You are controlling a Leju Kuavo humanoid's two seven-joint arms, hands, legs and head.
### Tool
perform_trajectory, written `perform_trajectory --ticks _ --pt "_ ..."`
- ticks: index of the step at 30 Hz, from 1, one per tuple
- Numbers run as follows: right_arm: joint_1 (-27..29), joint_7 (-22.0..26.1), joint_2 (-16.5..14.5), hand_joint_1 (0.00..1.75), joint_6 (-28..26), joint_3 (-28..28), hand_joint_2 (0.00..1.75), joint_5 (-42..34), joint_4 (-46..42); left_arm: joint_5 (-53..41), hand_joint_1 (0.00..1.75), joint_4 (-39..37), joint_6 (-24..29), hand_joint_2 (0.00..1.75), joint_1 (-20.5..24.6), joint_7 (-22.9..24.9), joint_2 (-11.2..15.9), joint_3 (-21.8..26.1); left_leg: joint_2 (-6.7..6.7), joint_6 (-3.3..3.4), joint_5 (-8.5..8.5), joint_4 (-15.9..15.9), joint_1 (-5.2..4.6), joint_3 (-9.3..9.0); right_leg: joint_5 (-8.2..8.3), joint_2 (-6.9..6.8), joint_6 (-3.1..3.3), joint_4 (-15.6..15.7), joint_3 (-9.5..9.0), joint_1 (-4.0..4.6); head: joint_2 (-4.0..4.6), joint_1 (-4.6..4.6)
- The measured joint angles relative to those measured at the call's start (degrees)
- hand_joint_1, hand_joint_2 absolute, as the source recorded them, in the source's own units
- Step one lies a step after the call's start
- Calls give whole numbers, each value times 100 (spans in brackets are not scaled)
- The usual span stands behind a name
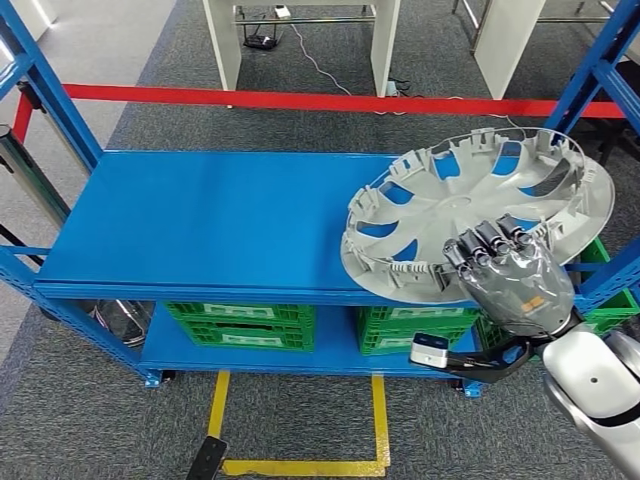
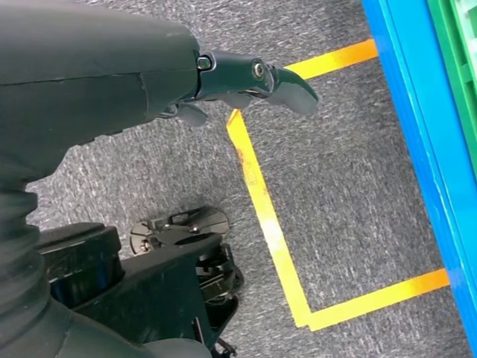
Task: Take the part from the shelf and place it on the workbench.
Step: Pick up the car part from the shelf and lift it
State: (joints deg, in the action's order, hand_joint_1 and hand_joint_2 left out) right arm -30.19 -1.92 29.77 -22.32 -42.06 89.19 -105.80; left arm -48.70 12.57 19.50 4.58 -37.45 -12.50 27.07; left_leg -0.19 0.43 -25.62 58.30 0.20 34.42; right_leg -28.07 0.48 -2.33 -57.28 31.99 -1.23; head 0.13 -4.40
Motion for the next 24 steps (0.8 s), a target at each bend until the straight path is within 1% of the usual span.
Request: perform_trajectory --ticks 7,17,24 --pt "-5 253 33 175 25 -150 175 -318 -202 -13 0 0 -19 175 2 73 0 11 0 0 0 0 0 0 0 0 0 -2 0 0 0 0" --pt "-234 535 31 175 130 -597 175 -691 -313 -86 0 0 -61 175 16 140 0 12 -1 0 0 -1 0 1 0 -1 0 -5 -1 0 0 1" --pt "-494 621 -140 175 280 -961 175 -824 -281 -123 0 0 -119 175 49 178 0 11 -3 -1 1 -1 1 2 0 -5 1 -7 0 1 0 0"
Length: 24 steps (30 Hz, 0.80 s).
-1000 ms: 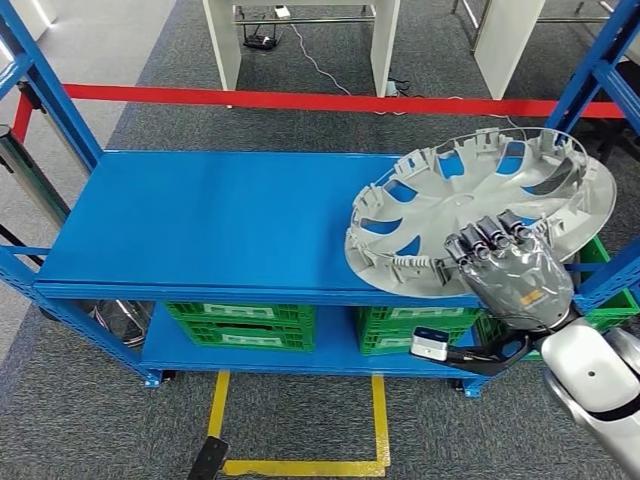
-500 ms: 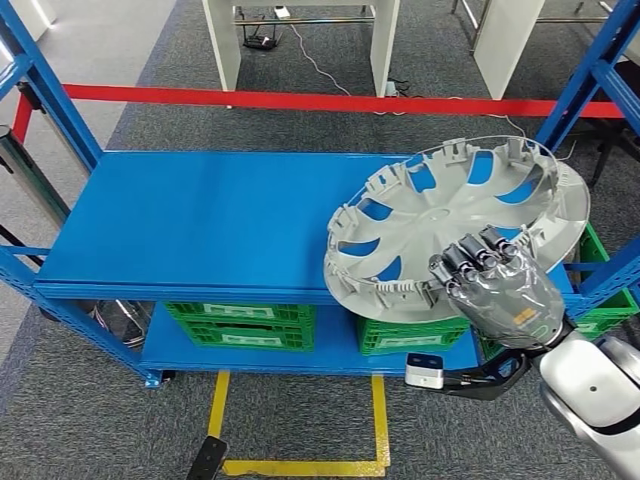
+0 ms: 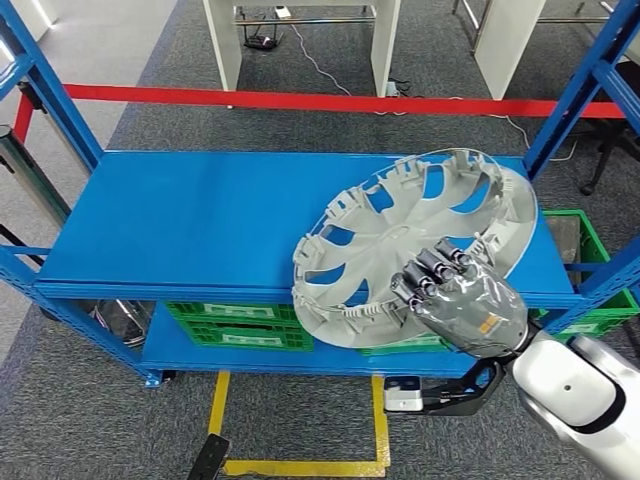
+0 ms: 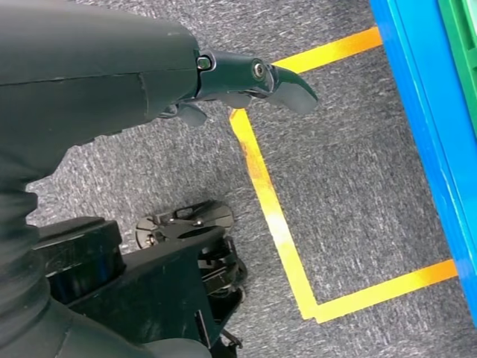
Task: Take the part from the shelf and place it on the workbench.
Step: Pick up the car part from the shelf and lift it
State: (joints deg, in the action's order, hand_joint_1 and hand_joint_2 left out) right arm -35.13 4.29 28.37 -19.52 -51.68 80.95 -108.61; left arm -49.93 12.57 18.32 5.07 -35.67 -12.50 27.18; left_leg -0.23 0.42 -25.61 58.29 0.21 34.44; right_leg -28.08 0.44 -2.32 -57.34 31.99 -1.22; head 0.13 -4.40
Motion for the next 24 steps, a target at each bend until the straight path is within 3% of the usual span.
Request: perform_trajectory --ticks 10,24 --pt "-231 56 -272 175 104 -390 175 -358 62 -3 0 0 -55 175 14 33 7 1 -3 0 0 0 0 1 -4 -3 5 -2 0 0 0 1" --pt "-405 61 -295 175 154 -745 175 -668 64 2 0 0 -75 175 22 60 49 1 -6 0 0 0 0 1 -4 -8 6 -3 0 0 0 1"
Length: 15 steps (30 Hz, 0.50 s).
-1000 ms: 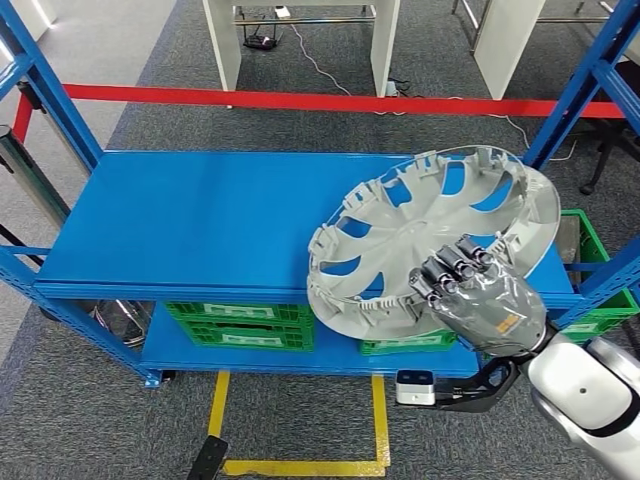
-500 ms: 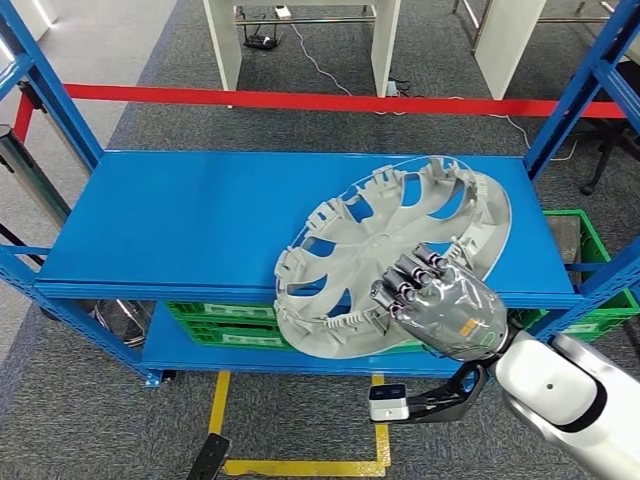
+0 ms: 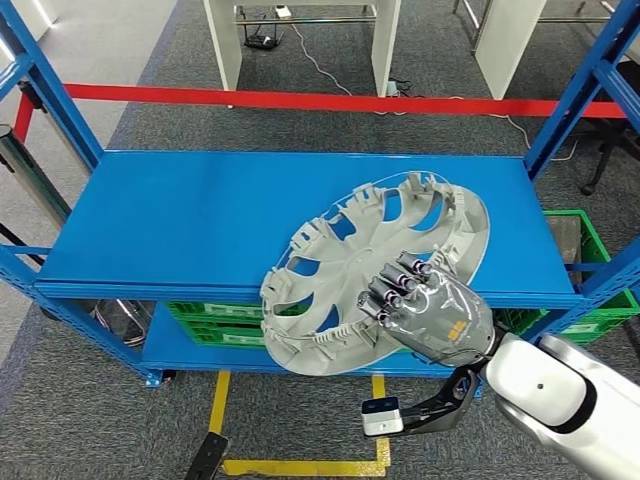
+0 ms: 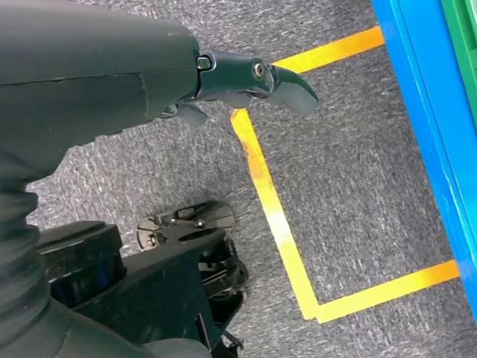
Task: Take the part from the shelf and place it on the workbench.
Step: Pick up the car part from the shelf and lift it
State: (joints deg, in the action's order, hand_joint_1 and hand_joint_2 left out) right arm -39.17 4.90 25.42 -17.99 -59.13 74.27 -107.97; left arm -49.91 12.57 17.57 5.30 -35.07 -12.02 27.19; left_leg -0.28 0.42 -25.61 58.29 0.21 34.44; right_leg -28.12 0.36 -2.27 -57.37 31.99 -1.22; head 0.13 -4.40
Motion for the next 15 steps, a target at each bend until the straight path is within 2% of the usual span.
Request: perform_trajectory --ticks 15 --pt "-13 -23 0 175 0 -11 175 -30 0 3 0 0 -10 175 6 42 10 0 0 0 0 0 0 0 0 0 0 -1 0 0 0 0"
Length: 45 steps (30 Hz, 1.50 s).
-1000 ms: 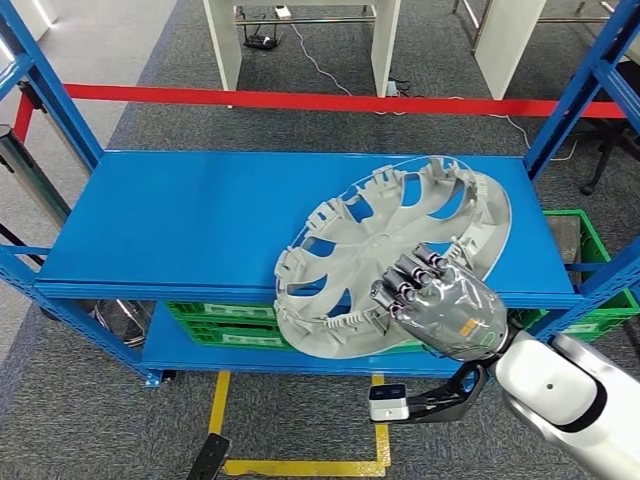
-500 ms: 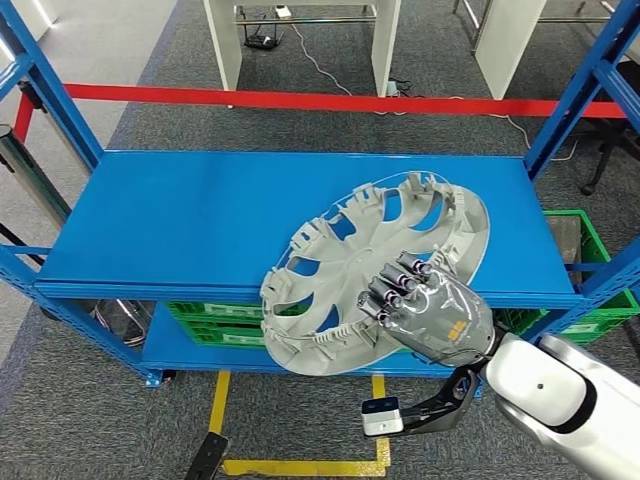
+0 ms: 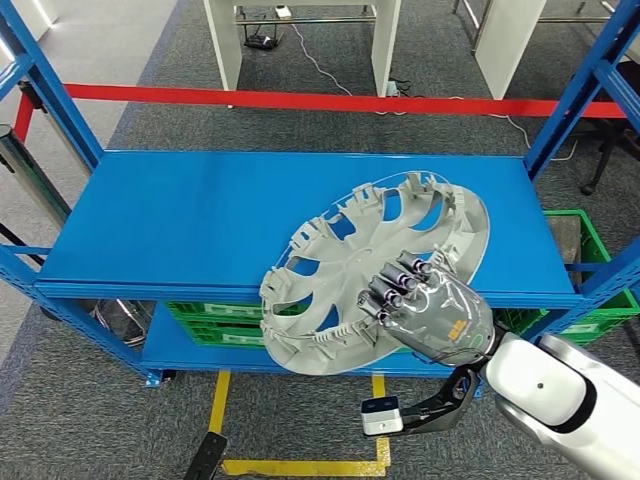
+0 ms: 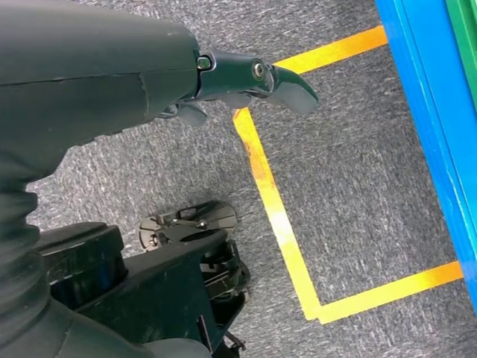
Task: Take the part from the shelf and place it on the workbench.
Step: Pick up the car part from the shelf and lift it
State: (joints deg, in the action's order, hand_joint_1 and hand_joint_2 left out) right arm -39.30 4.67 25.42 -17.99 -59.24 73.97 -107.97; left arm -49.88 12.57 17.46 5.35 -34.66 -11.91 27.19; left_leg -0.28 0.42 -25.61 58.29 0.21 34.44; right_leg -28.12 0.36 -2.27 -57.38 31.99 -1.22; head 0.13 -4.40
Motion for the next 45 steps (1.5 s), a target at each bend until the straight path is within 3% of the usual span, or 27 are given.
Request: perform_trajectory --ticks 21,26,28,31,32,33,34,36,38,42,43,45 --pt "0 -110 0 175 27 -23 175 80 3 -8 0 0 61 175 27 254 2 1 0 0 0 0 0 0 0 0 0 0 1 0 0 -1" --pt "-4 -144 -2 175 67 -24 175 87 4 1 0 0 71 175 53 429 11 15 6 105 25 -30 -22 -16 23 -5 -71 44 -2 -36 0 -3" --pt "-12 -159 -1 175 84 -24 175 87 4 -5 0 0 87 175 74 462 8 15 18 154 94 -151 3 -67 -131 -10 -80 -157 102 -33 0 5" --pt "-12 -164 -1 175 96 -28 175 90 7 -29 0 0 97 175 98 473 4 14 26 178 124 -197 15 -80 -634 -14 -102 -1229 601 -37 0 12" --pt "-6 -165 -1 175 96 -31 175 90 9 -37 0 0 98 175 98 474 3 13 25 175 123 -191 19 -78 -703 -15 -118 -1516 742 -44 0 13" --pt "0 -164 -1 175 96 -33 175 90 10 -43 0 0 97 175 97 474 2 14 23 167 119 -182 26 -78 -662 -17 -134 -1600 791 -53 0 11" --pt "2 -163 0 175 96 -34 175 91 12 -44 0 0 97 175 96 474 1 14 18 149 110 -165 38 -78 -507 -22 -147 -1432 720 -64 0 14" --pt "-1 -165 0 175 96 -34 175 91 14 -40 0 0 94 175 98 474 1 16 4 75 72 -99 65 -66 -139 -36 -181 -684 366 -92 0 16" --pt "-7 -169 0 175 96 -35 175 92 14 -35 0 0 92 175 104 473 3 18 -6 -16 42 6 53 -9 -1 -24 -142 -198 132 -97 0 31" --pt "4 -173 1 175 99 -37 175 95 15 -32 0 0 92 175 96 474 8 21 -3 -130 19 87 47 71 17 -5 36 -214 173 -73 0 10" --pt "3 -173 1 175 101 -37 175 95 15 -31 0 0 92 175 98 473 8 22 2 -151 -94 209 53 118 34 -11 81 -212 190 -76 0 6" --pt "3 -174 0 175 103 -37 175 96 15 -29 0 0 92 175 101 472 8 22 10 -180 -515 833 57 350 74 -22 157 -208 237 -64 0 -10"
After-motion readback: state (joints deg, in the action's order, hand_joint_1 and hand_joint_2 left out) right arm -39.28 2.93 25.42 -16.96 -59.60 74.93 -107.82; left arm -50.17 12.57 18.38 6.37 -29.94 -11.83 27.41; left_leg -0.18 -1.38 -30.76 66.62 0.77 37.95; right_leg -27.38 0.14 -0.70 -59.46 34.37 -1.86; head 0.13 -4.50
